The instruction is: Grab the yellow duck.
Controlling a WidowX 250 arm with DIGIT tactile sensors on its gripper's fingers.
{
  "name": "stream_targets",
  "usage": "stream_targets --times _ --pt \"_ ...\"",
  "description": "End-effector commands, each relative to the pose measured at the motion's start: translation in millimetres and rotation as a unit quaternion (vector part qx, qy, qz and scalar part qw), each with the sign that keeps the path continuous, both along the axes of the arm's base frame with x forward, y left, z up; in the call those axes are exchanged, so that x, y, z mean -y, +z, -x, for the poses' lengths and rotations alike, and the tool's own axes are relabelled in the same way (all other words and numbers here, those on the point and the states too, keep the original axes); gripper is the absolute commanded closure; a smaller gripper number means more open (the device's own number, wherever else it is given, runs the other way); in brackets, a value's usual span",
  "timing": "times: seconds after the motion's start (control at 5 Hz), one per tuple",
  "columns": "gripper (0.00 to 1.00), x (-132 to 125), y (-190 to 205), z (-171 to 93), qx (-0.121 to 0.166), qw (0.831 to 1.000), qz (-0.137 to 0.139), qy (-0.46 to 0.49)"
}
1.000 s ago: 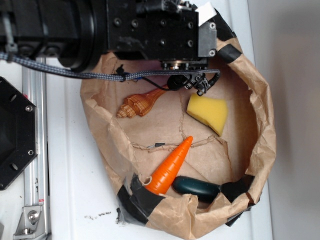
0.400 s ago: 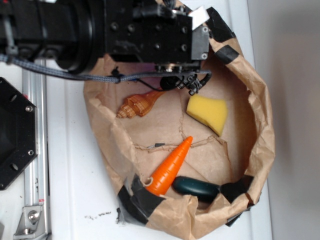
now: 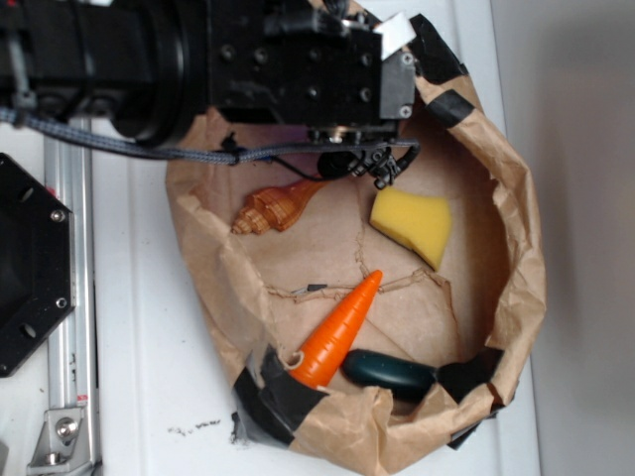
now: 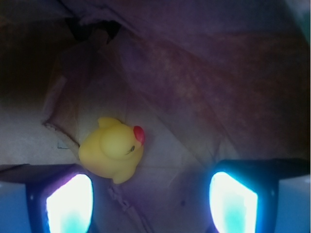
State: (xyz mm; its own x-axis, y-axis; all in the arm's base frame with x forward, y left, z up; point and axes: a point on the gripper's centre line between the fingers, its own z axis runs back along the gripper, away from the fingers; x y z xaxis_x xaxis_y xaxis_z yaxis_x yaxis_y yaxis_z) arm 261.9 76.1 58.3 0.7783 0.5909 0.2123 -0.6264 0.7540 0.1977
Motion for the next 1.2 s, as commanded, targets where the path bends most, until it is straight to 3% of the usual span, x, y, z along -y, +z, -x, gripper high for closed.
stream_targets --times 0.0,0.2,0.4,0.8,1.0 --pt "0.0 -10 10 1 0.015 1.0 -0.004 0.016" --pt "0.0 -12 -4 4 0.039 0.998 0.005 0.056" --pt "0.0 -7 -41 -14 0.046 0.997 -0.003 0.065" --pt "0.0 4 -53 -27 0.037 0.998 -0.028 0.038" --pt "0.0 6 -49 -27 0.043 0.998 -0.027 0.028"
